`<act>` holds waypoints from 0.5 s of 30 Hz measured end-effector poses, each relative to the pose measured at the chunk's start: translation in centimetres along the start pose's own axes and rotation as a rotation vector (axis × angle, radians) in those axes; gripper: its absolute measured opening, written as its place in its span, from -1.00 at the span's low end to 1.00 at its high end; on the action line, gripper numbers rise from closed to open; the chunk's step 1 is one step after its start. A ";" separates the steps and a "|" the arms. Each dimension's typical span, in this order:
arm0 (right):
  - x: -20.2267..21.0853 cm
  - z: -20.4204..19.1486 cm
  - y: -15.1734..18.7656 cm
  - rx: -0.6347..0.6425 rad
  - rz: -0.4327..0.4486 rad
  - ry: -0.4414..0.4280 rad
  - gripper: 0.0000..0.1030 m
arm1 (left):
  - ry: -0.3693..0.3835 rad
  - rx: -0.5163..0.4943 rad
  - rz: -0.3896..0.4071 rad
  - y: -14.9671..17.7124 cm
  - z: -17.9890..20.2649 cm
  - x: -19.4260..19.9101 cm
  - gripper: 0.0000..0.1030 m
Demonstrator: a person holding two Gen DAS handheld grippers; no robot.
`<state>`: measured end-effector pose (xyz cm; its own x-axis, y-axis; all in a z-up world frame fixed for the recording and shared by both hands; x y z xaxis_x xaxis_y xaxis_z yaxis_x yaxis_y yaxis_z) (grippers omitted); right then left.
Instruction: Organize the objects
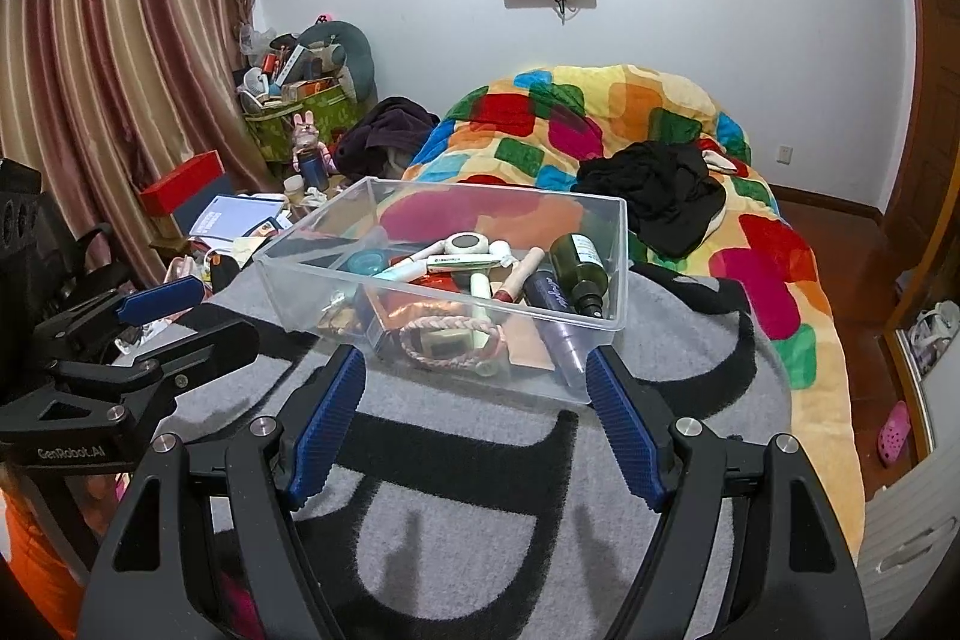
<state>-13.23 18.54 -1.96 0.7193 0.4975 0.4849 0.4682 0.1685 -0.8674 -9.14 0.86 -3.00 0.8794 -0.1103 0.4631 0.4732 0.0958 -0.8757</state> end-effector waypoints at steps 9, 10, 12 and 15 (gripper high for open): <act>0.0 0.0 0.1 -0.004 -0.002 -0.004 0.42 | 0.000 -0.002 -0.002 0.0 0.1 -0.1 0.78; -0.1 0.0 0.1 -0.004 -0.002 -0.004 0.42 | 0.001 -0.001 -0.003 0.0 0.2 -0.1 0.78; 0.0 -0.1 0.1 -0.008 -0.002 -0.009 0.43 | 0.003 -0.001 -0.004 0.0 0.2 -0.1 0.78; 0.1 -0.4 0.1 -0.001 -0.001 -0.020 0.43 | 0.004 -0.002 -0.004 0.0 0.3 0.0 0.78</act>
<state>-12.88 18.32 -1.96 0.7084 0.5140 0.4837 0.4698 0.1681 -0.8666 -9.15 1.14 -3.02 0.8774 -0.1150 0.4657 0.4763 0.0929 -0.8744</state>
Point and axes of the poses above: each gripper's, at about its wrist camera, not at the fingertips, and x roughly against the way its jaws point, z to its right, y to its underside, the point moved 6 cm from there along -x, roughly the way its jaws point, and after that the axes turned 8 degrees about z, right-handed, at the moved point
